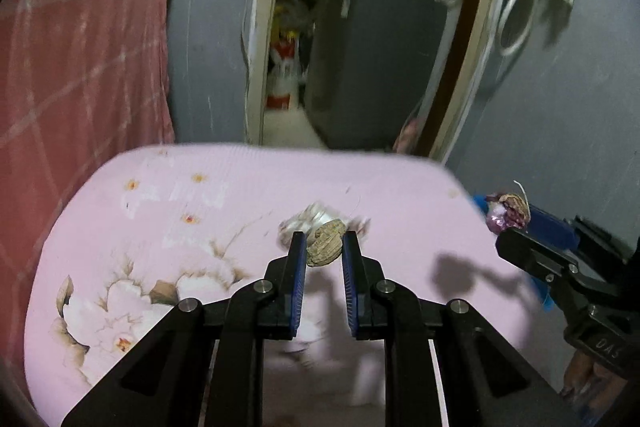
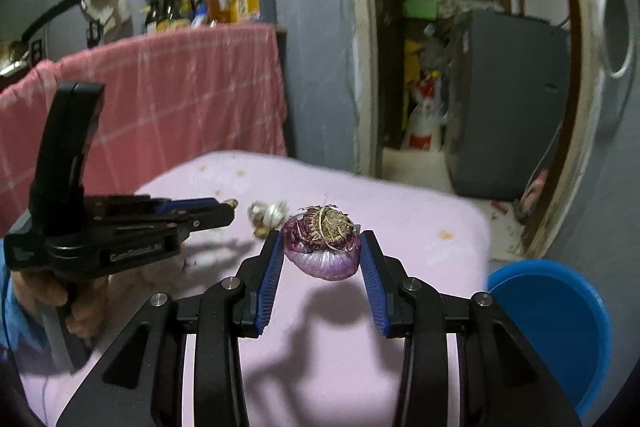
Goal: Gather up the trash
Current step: 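Carry the purple onion and brown scrap over the blue bucket, then open both tools to drop the onion and scrap into the bucket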
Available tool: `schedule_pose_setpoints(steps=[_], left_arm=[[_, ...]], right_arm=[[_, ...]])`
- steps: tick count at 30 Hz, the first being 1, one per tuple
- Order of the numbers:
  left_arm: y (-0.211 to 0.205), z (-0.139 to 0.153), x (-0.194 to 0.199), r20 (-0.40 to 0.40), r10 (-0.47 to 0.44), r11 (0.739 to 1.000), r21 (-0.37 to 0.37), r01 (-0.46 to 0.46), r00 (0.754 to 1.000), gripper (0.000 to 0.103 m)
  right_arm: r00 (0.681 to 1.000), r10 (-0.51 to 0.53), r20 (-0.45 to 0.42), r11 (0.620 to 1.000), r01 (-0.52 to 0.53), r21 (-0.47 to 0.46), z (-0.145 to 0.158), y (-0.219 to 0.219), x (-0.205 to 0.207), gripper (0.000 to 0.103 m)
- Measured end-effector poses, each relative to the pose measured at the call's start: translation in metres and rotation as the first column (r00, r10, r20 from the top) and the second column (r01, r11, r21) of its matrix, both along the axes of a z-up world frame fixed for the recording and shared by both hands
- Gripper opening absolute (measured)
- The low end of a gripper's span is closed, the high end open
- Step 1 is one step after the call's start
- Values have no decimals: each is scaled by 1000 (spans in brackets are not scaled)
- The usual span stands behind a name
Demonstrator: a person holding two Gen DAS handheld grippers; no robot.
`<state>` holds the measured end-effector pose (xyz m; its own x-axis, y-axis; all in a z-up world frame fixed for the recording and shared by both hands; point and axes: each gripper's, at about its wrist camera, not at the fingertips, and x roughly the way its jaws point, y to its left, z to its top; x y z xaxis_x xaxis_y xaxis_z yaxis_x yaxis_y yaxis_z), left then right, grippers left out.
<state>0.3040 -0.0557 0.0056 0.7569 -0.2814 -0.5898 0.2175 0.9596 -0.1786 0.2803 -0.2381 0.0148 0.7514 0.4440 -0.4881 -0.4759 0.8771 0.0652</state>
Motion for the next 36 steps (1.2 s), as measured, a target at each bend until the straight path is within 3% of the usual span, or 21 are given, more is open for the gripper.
schedule_pose_setpoints(steps=[9,20,27,36], left_arm=[[-46,53,-24,185,-42,996,-74,56,982,14],[-114,79,-28,295,-137,976,-122,179,946,14],[-161,70,-15,260,-199,963,-126,238,945,14],[-195,44,18,106,-278,939,-181,293,955,14]], right_arm=[[978,-146,150,985,130,113,41,-57,-25,36],[907,-361,218,928,325,183,54,-128,-48,36],[872,-454,184,888,424,181,47,-160,-46,36],[858,-512,48,850,498,173,17,-190,-28,37]])
